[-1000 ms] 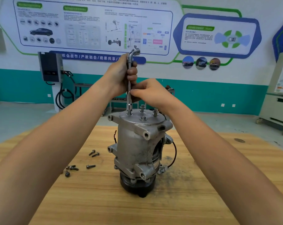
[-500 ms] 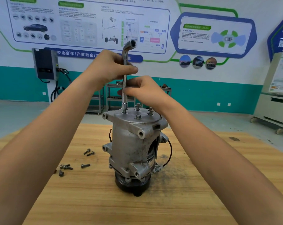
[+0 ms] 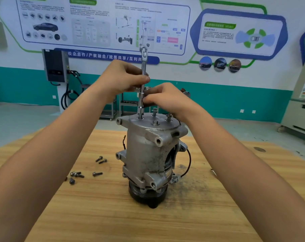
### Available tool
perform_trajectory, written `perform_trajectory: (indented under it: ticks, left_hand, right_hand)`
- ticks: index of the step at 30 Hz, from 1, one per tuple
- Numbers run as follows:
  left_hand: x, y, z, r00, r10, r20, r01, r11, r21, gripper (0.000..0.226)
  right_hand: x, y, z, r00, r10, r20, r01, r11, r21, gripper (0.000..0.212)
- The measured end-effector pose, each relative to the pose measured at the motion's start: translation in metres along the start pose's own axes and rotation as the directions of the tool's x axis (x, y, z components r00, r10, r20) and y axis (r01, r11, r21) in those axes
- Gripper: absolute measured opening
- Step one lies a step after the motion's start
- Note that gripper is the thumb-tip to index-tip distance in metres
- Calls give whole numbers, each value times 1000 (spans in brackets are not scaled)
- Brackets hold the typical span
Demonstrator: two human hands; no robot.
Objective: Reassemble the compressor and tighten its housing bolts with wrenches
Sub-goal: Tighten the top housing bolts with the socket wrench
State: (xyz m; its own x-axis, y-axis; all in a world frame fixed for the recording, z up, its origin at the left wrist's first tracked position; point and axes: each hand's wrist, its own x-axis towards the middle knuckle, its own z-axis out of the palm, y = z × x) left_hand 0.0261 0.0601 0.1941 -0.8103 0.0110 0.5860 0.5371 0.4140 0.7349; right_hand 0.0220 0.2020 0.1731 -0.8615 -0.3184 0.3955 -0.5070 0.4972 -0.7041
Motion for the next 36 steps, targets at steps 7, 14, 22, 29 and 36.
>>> perform_trajectory:
  ticks: [7,14,22,29,36]
  left_hand:
    - [-7,1,0,999,12,50,-6,993,-116,19]
    - [-7,5,-5,999,11,54,-4,993,-121,18]
    - [-6,1,-1,999,23,24,-22,998,-61,18]
    - [-8,0,-4,993,-19,119,51,960,-277,13]
    - [-8,7,-5,1000,22,20,-23,1000,7,24]
  right_hand:
    - [0,4,0,999,-13,-41,13,1000,6,10]
    - [1,-3,1,999,-36,1,36,998,50,10]
    - [2,-4,13,992,-62,-106,61,998,-17,17]
    - [3,-1,-4,998,-47,-32,47,999,-6,19]
    - [3,6,-5,994,-113,8,113,992,57,18]
